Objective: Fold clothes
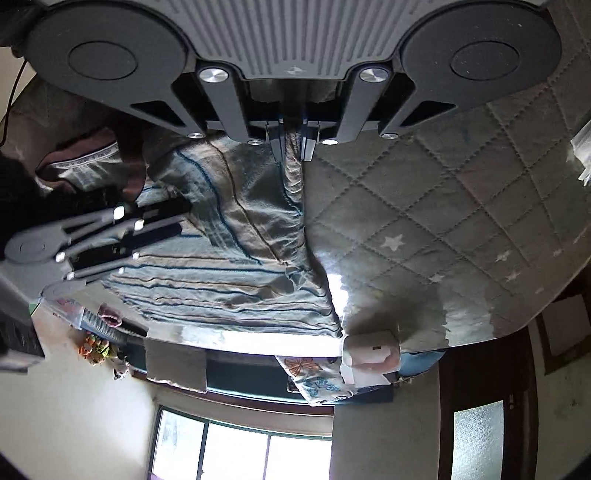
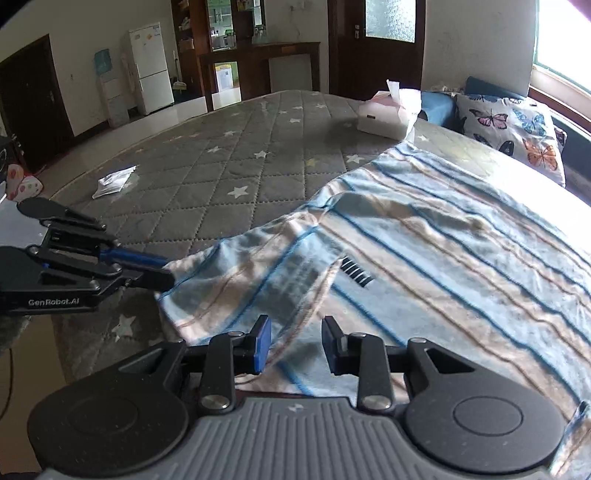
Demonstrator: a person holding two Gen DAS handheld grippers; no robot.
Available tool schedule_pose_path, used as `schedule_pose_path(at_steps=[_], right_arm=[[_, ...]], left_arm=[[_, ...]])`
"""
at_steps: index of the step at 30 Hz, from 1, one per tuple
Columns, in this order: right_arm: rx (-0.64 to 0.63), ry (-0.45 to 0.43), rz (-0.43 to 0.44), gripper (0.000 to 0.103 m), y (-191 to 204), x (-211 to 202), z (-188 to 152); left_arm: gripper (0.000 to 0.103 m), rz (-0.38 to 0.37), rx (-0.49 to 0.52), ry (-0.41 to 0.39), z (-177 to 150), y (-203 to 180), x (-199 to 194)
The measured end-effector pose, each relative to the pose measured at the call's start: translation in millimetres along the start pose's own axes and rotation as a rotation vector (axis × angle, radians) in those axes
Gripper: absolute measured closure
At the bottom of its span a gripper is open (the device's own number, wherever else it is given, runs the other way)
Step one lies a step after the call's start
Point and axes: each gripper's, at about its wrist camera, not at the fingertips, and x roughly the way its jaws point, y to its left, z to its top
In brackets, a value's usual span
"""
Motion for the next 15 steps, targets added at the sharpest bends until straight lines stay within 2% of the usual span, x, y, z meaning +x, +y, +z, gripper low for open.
schedule_pose_path(at_steps=[11,15], right_arm=[[-0.025,-0.077,0.066,0.076,7.6,19.4,32.9],[-0.028,-0.044,0.043,0.077,6.6,38.4,38.1]], left_arm=[[0.094,-0.011,-0.012,0.003,-0.9,0.5,-2.3],[0.094,-0.021,-0.022,0.005,-2.4,3.5,-3.8]])
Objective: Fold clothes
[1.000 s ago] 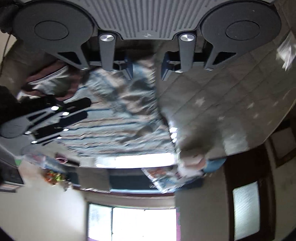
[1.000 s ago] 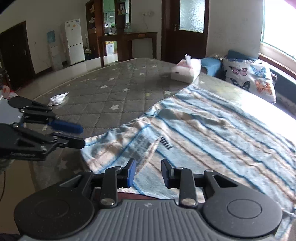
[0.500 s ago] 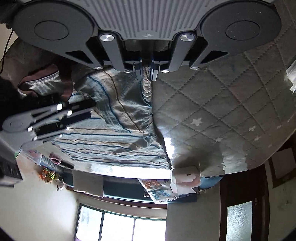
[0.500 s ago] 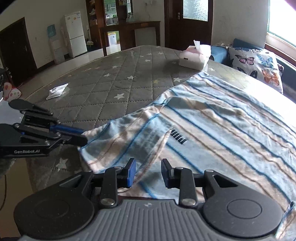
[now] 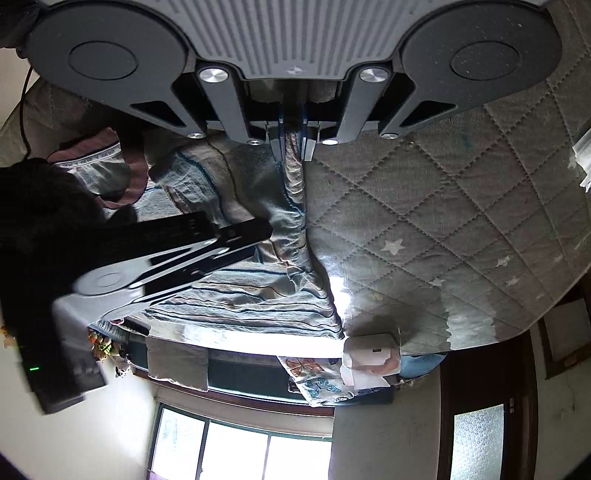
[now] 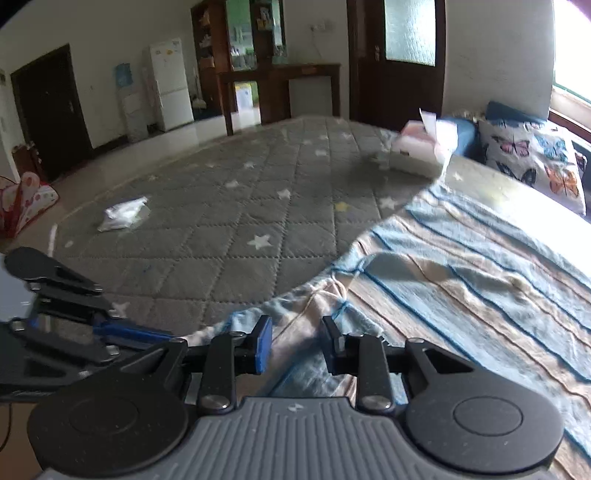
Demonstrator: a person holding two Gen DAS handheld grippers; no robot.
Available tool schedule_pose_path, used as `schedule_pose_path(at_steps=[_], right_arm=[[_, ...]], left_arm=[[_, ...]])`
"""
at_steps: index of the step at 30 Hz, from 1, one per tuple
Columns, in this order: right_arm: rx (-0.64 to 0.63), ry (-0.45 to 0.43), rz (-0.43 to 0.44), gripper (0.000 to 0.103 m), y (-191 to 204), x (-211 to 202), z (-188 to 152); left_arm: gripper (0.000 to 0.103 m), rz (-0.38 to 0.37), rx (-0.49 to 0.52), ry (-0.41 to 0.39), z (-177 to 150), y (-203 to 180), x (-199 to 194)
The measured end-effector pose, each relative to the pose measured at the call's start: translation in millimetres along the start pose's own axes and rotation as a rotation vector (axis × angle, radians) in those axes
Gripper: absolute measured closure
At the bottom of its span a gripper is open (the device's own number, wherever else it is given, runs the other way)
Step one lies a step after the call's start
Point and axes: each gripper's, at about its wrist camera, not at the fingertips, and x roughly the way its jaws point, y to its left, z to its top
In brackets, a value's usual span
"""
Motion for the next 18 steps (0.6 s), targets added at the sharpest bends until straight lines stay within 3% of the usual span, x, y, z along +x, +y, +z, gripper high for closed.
schedule_pose_path(at_steps=[8,18], right_arm=[[0.024,0.012,-0.044,0.080,-16.2,-8.2,-0.4],[-0.178,0.051,0.018,0.079,22.7,-29.4,-21.6]], left_arm=[[0.090,-0.001,-0.001,0.004,3.6,4.0,-2.0],[0.090,0.026,0.028,-0.055,23.7,-4.5,-8.1]])
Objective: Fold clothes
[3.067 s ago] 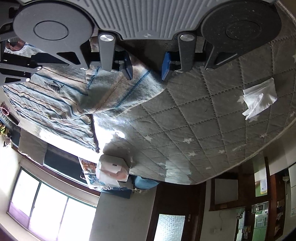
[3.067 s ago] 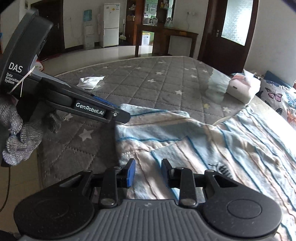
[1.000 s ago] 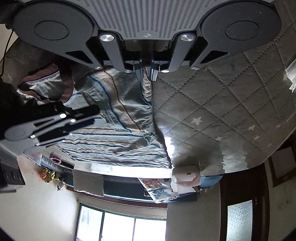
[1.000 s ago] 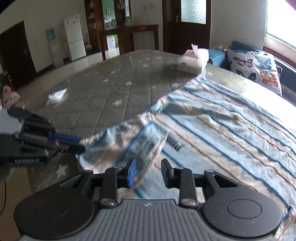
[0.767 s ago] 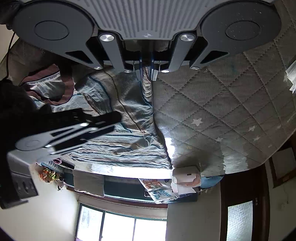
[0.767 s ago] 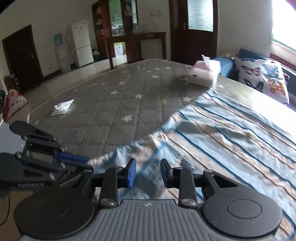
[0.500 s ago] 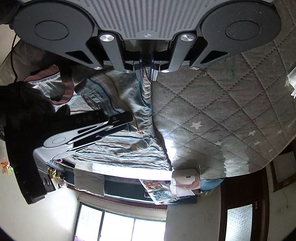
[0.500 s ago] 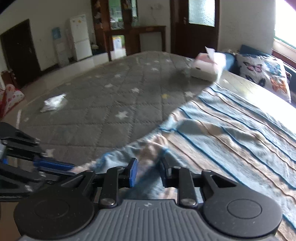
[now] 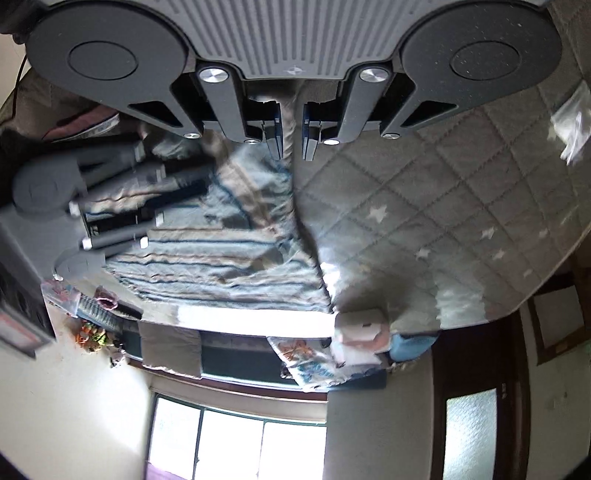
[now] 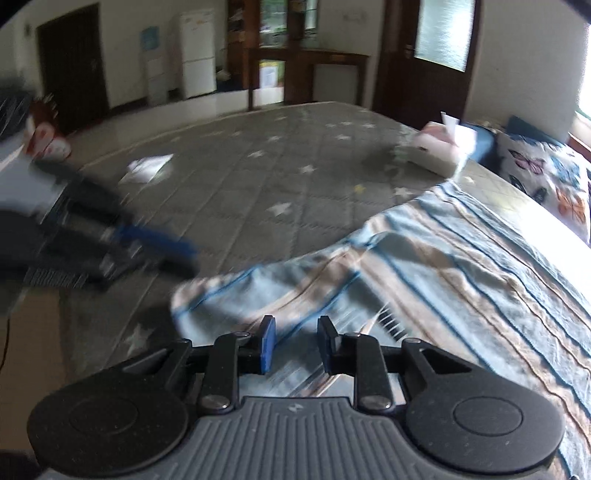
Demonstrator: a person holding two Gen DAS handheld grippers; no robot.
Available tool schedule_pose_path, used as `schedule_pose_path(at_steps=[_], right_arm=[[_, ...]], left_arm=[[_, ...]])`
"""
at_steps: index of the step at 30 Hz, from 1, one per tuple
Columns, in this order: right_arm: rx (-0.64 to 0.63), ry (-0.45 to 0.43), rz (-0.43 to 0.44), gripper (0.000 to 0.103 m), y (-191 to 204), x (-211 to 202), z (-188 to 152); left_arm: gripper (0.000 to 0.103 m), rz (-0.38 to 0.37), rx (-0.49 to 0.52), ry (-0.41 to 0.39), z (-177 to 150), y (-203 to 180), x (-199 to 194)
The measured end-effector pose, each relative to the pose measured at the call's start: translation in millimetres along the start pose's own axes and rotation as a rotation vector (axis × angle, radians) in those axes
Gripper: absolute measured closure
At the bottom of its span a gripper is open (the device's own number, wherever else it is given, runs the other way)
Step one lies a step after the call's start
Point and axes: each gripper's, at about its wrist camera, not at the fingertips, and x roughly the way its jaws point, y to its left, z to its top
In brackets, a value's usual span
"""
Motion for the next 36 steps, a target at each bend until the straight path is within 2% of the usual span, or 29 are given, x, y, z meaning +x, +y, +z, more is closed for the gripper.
schedule_pose_path(at_steps=[5,10,12,17,20,23,27,31,36], right_arm=[[-0.049,0.028,0.036,0.078,20.3,-11.0,-15.6],[-0.030,0.010,0.045,0.078,26.2,-27.8,-26.6],[-0.015,-0.005,0.036,0.071,23.5,-39.0,-31.2],[0.049,-0.004,-0.049,0.069,3.8,-73.4,-54.9],[0.098,0.016,-0.117,0.065,-10.6,-94.2,-73.2],[0.139,0.052,-0.187,0.064,-20.1,-115.6,-96.2],[0.149,0.093,-0.241,0.055,-26.1,-139.3,-123.6],[0.117,0.132,-0.295,0.054,-25.8,-154.7,-145.5],[0.091,0.133,-0.310,0.053,-21.4,-159.6,-159.4]], left_arm=[[0.090,-0.043,0.039,-0.002,11.8,-16.4,19.8],[0.090,-0.081,0.089,0.047,10.6,-33.3,45.5],[0.090,-0.084,0.115,0.064,5.8,-38.1,49.1],[0.085,-0.100,0.151,0.065,-3.8,-42.0,35.8],[0.074,-0.103,0.187,0.070,-9.5,-45.7,24.1],[0.070,-0.107,0.239,0.069,-15.5,-51.3,9.7],[0.055,-0.100,0.334,0.055,-23.2,-63.3,-3.5],[0.053,-0.084,0.393,0.053,-28.4,-74.7,-3.7],[0.053,-0.050,0.475,0.046,-34.4,-85.7,3.1]])
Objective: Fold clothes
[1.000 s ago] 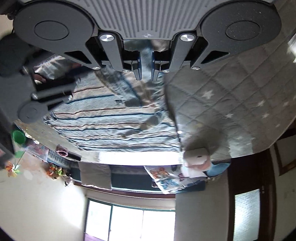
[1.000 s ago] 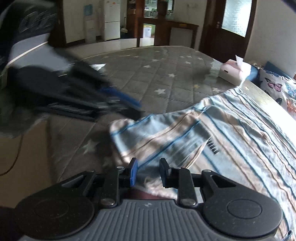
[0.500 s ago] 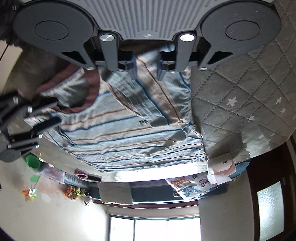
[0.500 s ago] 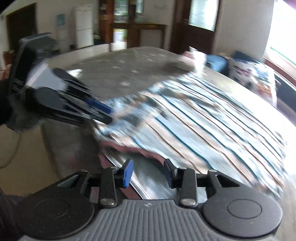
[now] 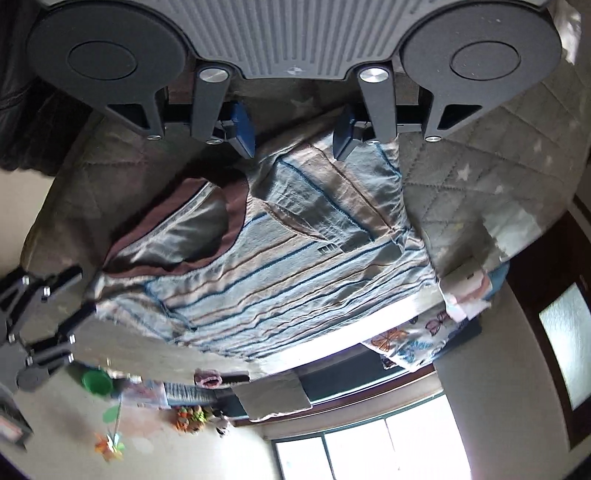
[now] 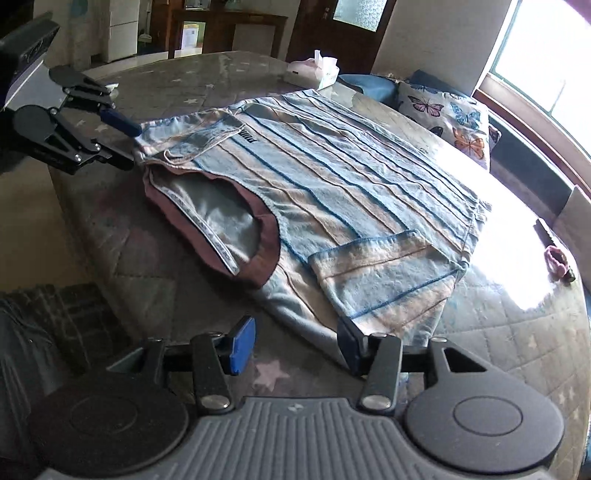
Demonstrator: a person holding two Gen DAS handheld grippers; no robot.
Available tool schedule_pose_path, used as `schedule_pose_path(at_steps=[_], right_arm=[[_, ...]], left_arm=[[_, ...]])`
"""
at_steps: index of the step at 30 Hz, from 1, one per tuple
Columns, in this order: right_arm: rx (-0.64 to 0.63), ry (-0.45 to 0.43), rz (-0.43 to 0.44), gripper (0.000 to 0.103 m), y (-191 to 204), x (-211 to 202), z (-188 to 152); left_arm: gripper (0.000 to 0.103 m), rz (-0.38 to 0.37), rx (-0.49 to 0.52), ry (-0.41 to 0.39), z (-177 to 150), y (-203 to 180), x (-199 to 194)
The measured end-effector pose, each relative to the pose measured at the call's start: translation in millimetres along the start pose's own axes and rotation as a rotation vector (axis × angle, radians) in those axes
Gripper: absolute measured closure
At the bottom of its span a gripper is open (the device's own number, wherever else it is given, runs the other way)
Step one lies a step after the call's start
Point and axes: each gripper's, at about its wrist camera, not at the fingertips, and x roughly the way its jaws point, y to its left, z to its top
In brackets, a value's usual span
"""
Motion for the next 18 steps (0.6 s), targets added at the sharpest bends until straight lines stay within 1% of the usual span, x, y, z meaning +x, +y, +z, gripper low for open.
schedule_pose_path(at_steps=[3,5,7,8,9,11,12,13,15,18], right_arm=[[0.006,-0.002,-0.008,0.053,-2.3,10.0,-0.2],[0.018,-0.011,-0.010,0.050,-5.2,15.6,-0.2],[0.020,-0.030,-0.030,0.050,-7.8,18.7,1.7],[0.020,-0.037,-0.042,0.050,-8.7,19.9,2.6],[0.022,-0.043,-0.050,0.050,-10.4,20.7,3.5],[0.033,-0.053,-0.062,0.050,-15.5,21.9,5.7],[0.035,-0.051,-0.060,0.050,-17.0,22.0,5.8],[0.034,-0.044,-0.052,0.050,-17.6,21.5,5.0],[0.028,-0.029,-0.035,0.051,-18.3,20.4,2.7],[0.024,-0.022,-0.015,0.053,-18.4,19.2,-2.0]], left_arm=[[0.053,0.020,0.027,0.006,-0.2,-2.7,4.9],[0.053,0.029,0.026,0.004,0.7,-2.2,7.2],[0.053,0.039,0.015,0.001,2.6,-0.6,9.3],[0.056,0.041,0.007,-0.002,3.9,0.8,10.3],[0.061,0.042,-0.002,-0.005,5.2,2.2,11.1],[0.064,0.036,-0.008,-0.006,6.4,3.5,11.3],[0.067,0.033,-0.010,-0.006,6.9,4.0,11.3],[0.067,0.029,-0.004,-0.005,6.2,3.6,10.5],[0.067,0.023,0.018,-0.002,3.5,1.8,8.2],[0.065,0.019,0.020,0.010,-0.9,4.6,8.9]])
